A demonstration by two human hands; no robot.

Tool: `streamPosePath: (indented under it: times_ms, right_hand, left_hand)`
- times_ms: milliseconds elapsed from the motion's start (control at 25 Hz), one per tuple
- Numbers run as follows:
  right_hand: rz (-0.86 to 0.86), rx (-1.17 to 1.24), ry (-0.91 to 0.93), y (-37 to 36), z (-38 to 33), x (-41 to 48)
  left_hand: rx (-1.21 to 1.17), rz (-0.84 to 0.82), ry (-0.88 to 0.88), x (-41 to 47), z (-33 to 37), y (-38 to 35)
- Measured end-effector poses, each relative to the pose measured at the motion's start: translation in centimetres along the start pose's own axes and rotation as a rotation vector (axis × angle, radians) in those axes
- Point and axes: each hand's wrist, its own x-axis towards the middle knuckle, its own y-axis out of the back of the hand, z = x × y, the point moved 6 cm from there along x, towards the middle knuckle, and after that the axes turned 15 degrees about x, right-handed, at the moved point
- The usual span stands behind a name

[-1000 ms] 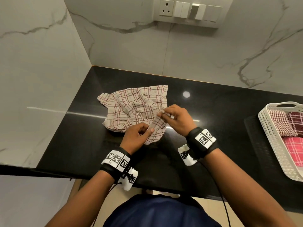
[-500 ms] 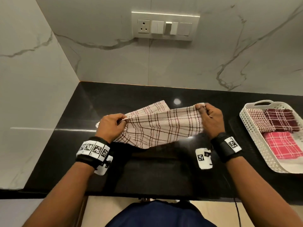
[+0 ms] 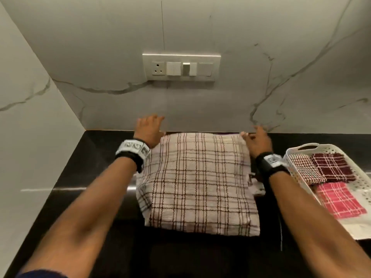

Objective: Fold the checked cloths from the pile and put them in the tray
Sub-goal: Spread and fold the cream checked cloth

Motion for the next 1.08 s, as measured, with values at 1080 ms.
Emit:
streamPosePath:
  times_ms: [1080]
  right_hand:
    - [-0.302,0.236,-0.134,-0.6,14.7,-15.4]
  left_hand:
    - [-1.440,-0.477,0.454,-15.5,0.4,-18.9]
